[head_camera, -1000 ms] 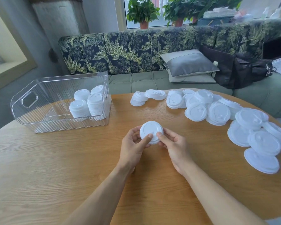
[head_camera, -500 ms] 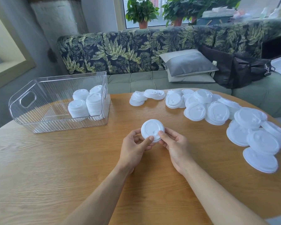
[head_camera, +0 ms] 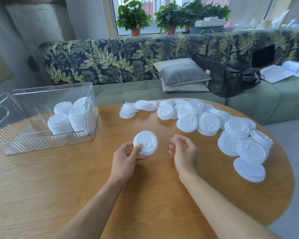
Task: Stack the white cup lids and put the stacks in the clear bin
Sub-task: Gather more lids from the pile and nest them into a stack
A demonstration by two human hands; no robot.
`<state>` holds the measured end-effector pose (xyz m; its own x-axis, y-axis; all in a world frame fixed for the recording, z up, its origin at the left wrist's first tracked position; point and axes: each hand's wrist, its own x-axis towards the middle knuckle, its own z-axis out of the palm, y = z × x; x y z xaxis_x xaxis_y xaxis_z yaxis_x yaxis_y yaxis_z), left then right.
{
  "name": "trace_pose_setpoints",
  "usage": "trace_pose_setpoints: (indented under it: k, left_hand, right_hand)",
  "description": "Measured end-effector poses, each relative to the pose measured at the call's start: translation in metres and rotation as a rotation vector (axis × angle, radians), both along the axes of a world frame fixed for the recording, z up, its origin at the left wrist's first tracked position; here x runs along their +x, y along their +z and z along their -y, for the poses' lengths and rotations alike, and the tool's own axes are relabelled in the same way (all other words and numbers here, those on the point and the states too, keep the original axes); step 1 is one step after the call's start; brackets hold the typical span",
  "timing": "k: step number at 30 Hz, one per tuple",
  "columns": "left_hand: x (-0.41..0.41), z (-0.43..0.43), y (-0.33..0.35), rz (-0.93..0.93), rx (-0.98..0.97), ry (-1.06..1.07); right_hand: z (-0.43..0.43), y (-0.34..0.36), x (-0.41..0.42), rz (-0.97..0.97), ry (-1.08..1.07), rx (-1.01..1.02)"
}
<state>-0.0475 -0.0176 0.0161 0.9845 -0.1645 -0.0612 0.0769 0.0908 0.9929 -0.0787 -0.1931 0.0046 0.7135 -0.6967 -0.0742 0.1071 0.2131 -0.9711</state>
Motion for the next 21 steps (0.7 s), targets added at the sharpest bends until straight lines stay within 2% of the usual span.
trace_pose_setpoints:
  k: [4, 8, 14, 16, 21]
  left_hand:
    - [0.004, 0.017, 0.000, -0.031, -0.015, -0.023]
    - [0.008, 0.040, -0.001, -0.054, -0.012, -0.067]
    - [0.016, 0.053, -0.004, -0.061, 0.012, -0.092]
    - [0.017, 0.053, -0.004, -0.062, 0.017, -0.090]
    - [0.015, 0.051, -0.004, -0.057, 0.020, -0.098]
  right_hand:
    - [0.034, 0.003, 0.006, -0.037, -0.123, -0.064]
    - [0.058, 0.004, 0.016, -0.125, -0.139, -0.207]
    - [0.083, 0.001, 0.030, -0.238, -0.080, -0.855]
    - [0.089, 0.002, 0.038, -0.305, -0.077, -0.977]
    - [0.091, -0.006, 0.052, -0.403, -0.060, -1.000]
